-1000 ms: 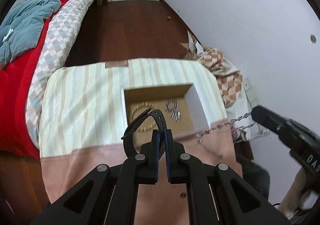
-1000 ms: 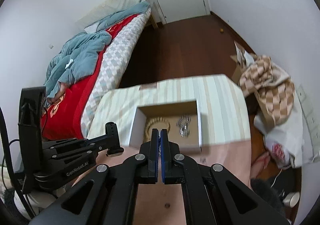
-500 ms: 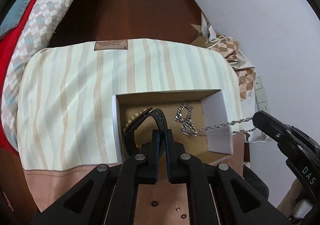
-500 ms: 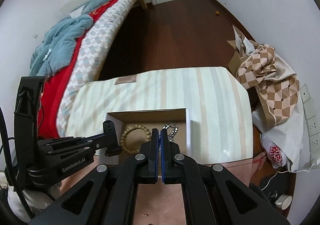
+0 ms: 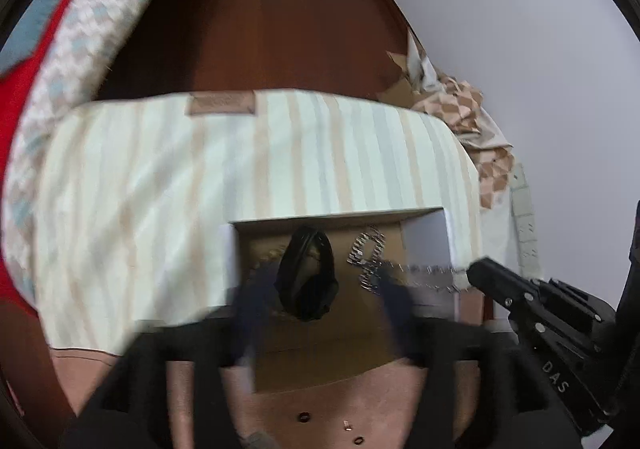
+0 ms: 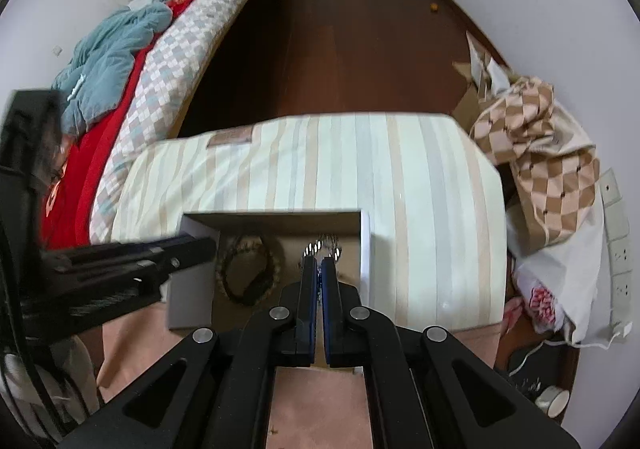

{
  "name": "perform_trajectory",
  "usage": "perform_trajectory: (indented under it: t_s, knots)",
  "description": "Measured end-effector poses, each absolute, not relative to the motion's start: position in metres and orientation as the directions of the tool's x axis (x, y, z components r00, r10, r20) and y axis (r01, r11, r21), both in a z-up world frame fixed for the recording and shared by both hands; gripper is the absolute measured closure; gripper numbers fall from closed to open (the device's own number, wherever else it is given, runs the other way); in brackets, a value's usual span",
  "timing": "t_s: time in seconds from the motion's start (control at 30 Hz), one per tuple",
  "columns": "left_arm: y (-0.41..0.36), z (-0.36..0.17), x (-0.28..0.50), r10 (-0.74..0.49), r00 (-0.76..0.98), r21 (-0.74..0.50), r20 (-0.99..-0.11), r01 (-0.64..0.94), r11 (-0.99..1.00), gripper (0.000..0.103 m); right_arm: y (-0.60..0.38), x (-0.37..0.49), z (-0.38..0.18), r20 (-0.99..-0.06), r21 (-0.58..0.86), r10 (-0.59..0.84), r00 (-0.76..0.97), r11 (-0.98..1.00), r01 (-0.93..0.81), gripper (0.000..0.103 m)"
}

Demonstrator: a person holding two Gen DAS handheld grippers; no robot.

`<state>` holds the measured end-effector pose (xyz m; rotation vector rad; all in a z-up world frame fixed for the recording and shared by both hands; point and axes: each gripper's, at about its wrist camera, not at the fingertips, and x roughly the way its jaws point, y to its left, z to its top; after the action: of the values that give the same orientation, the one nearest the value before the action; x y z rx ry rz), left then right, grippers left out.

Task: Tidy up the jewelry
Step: 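Lower the watch band and chain into the white box and release both, then withdraw both tools from the box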

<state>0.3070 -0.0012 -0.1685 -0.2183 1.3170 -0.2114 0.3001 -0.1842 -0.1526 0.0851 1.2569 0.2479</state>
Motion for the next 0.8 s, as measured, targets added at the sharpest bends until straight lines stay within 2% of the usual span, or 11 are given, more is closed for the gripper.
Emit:
perform_trajectory:
  t_s: [0.07,0.13,0.17,0.2,0.33,0.37,0.4,0.5,0.6,0.67,0.8]
  knots:
    - [0.004,-0.157,0.298,-0.236,0.285,-0.24,-0.929,0.024,0.971,0.032,-0.186,0.297,-0.155,-0.937,0.202,0.232,0.26,0.97,-0.138,0.093]
    - [0.008,-0.153,0.292,-0.2,0.304,-0.205,-0.931,0.016,0.979,0.031,-0.189,0.29,-0.156,-0.942,0.2,0.228,0.248,0.971,-0.134,0.077]
    - [0.01,-0.151,0.289,-0.186,0.316,-0.192,-0.931,0.011,0.981,0.026,-0.19,0.288,-0.155,-0.942,0.2,0.228,0.248,0.971,-0.134,0.065]
    - [0.013,-0.15,0.285,-0.169,0.326,-0.177,-0.93,0.005,0.984,0.019,-0.191,0.284,-0.154,-0.94,0.205,0.234,0.25,0.969,-0.135,0.058]
    - [0.019,-0.146,0.265,-0.103,0.357,-0.119,-0.928,-0.023,0.993,0.013,-0.194,0.272,-0.149,-0.939,0.186,0.219,0.266,0.972,-0.142,0.054]
    - [0.02,-0.147,0.261,-0.078,0.362,-0.094,-0.929,-0.027,0.995,0.005,-0.194,0.269,-0.147,-0.939,0.173,0.207,0.274,0.975,-0.142,0.046]
    - [0.021,-0.147,0.256,-0.056,0.37,-0.073,-0.927,-0.031,0.997,0.001,-0.194,0.266,-0.147,-0.94,0.16,0.194,0.28,0.977,-0.141,0.033]
    - [0.021,-0.146,0.243,0.003,0.396,-0.014,-0.918,-0.039,0.999,0.001,-0.193,0.257,-0.147,-0.945,0.095,0.132,0.3,0.986,-0.134,0.009]
    - [0.022,-0.148,0.232,0.033,0.405,0.013,-0.914,-0.053,0.999,0.001,-0.191,0.249,-0.15,-0.946,0.036,0.073,0.316,0.992,-0.119,0.006]
    - [0.023,-0.149,0.227,0.042,0.403,0.018,-0.914,-0.063,0.998,0.001,-0.191,0.244,-0.151,-0.944,0.014,0.049,0.326,0.994,-0.109,0.0]
    - [0.024,-0.144,0.215,0.056,0.422,0.029,-0.905,-0.07,0.997,0.001,-0.187,0.235,-0.146,-0.934,-0.031,0.008,0.358,0.994,-0.102,0.0]
